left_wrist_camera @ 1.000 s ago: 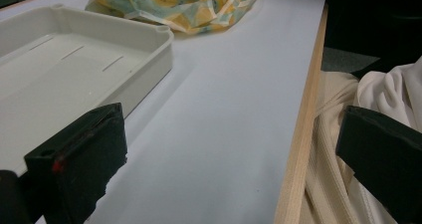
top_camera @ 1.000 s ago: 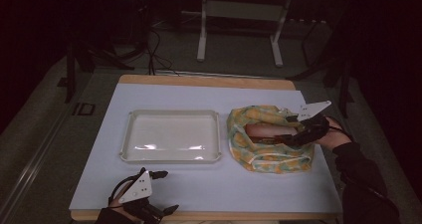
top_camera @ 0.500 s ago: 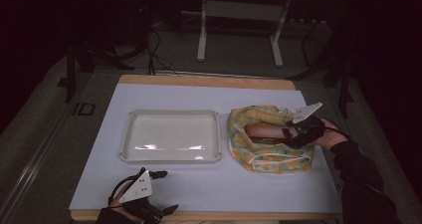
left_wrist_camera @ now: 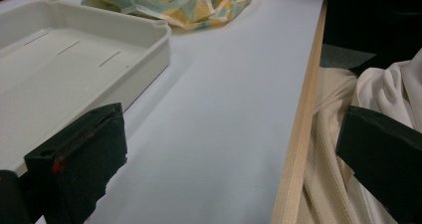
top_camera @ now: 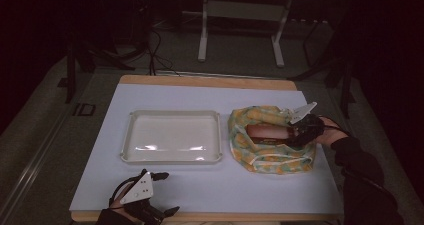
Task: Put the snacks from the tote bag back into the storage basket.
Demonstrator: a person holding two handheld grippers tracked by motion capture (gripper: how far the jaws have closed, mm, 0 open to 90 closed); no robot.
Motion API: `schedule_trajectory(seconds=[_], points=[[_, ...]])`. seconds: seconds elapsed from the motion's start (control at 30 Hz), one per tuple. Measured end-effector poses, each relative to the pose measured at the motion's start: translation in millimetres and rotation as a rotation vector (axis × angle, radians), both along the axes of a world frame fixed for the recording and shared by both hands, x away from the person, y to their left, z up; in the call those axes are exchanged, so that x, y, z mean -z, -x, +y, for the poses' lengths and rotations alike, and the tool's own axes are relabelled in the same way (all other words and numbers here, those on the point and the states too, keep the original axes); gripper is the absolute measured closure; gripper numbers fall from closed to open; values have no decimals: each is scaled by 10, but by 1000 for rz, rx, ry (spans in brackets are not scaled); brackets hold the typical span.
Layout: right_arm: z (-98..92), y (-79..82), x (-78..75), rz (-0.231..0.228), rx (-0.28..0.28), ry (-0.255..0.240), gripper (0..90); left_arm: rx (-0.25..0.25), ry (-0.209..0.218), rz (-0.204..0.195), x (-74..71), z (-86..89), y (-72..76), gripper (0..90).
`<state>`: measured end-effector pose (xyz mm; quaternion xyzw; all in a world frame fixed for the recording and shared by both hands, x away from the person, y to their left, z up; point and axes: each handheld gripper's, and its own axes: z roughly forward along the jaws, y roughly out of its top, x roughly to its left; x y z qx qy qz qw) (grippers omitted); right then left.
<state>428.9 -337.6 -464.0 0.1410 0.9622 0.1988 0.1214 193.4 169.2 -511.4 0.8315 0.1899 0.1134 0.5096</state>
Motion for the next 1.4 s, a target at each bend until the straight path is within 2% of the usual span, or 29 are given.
schedule_trajectory(seconds=[0.13, 0.4, 0.67, 0.83, 1.03, 1.4], points=[[28, -16, 39, 9, -15, 31, 306, -1, 1, -2, 0, 5, 0, 0], [36, -39, 41, 34, -34, 43, 319, -2, 1, 0, 3, 6, -1, 0], [42, -52, 35, 49, -64, 65, 400, -3, 3, 1, 5, 8, -3, 0], [30, -31, 16, 49, -88, 65, 421, -3, 5, 2, 5, 9, -4, 0], [-13, -15, -45, 53, -80, 26, 428, -2, 7, 3, 5, 6, -4, 0], [-36, 0, -188, 40, -70, 13, 430, 2, 4, 1, 4, 5, -2, 0]])
